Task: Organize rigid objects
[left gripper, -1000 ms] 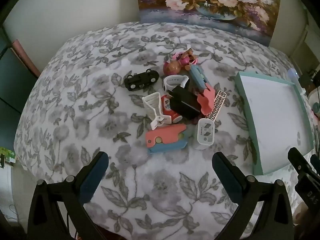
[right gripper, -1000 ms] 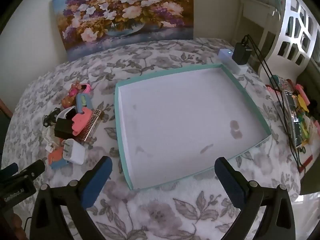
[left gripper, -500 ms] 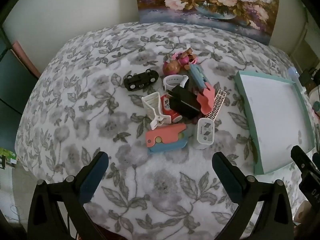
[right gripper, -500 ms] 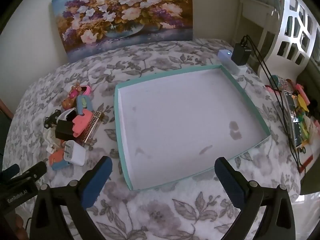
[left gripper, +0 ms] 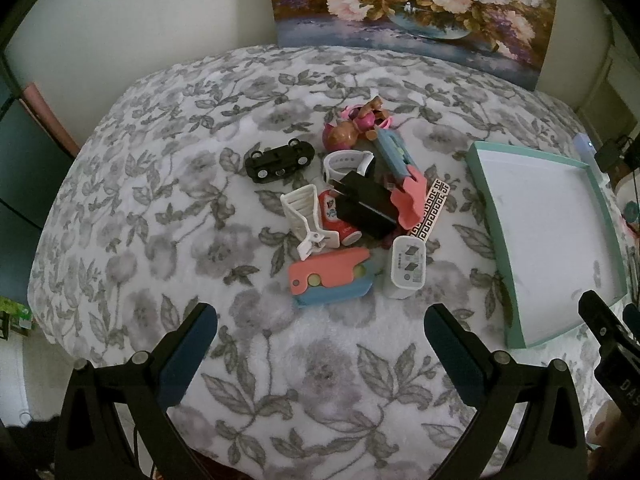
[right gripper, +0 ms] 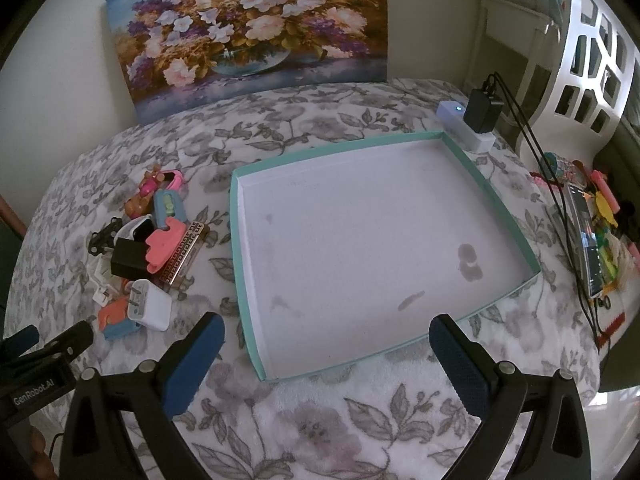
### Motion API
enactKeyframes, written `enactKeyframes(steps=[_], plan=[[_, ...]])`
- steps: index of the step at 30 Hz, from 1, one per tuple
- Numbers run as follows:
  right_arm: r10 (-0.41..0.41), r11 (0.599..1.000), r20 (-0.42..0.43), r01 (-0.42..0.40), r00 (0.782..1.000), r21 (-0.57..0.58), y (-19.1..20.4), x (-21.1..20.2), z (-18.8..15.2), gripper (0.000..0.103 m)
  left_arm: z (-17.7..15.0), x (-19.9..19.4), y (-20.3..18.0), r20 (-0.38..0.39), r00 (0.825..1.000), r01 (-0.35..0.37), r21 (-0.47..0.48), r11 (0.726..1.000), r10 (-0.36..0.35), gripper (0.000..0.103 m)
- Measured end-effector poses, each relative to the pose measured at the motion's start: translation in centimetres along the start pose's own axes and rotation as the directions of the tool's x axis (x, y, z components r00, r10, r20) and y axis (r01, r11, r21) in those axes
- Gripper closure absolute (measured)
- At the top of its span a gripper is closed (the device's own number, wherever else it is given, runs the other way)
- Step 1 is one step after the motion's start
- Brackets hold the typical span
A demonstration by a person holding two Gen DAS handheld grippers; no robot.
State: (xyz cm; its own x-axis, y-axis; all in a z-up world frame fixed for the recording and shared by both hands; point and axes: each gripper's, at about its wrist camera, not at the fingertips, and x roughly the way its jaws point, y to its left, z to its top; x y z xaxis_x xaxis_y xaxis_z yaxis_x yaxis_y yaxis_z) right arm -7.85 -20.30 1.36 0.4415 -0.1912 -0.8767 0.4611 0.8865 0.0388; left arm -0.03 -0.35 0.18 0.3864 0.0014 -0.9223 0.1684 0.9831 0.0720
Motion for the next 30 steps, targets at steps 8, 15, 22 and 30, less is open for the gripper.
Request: enactKeyframes(steps=[8, 15, 22, 30], plan=[[0.000, 1.000, 0.000, 0.000, 1.000, 0.000, 0.0, 0.0, 0.0, 0.000, -0.1, 0.0, -0.2, 0.001, 1.000, 0.012, 0.014, 1.000, -0.012, 0.000], [0.000, 1.000, 0.000, 0.000, 1.000, -0.001, 0.0, 0.0, 0.0, 0.000, -0.2, 0.0, -0.6, 0.004, 1.000, 0.028, 0.037, 0.999, -0.028, 0.000], [-0.005, 1.000, -0.003, 0.005, 1.000, 0.003, -0.3, 0.1, 0.0, 0.000, -0.2, 0.5, -1.6, -0.014, 0.995, 0.102, 0.063, 0.993, -0.101, 0.000], [-0.012, 1.000, -0.009, 0.012, 1.000, 0.017, -0.9, 0.1, 0.0, 0.000, -0.3, 0.9, -3.1, -0.030, 0.989, 0.150, 0.101, 0.983, -0.148, 0.000]])
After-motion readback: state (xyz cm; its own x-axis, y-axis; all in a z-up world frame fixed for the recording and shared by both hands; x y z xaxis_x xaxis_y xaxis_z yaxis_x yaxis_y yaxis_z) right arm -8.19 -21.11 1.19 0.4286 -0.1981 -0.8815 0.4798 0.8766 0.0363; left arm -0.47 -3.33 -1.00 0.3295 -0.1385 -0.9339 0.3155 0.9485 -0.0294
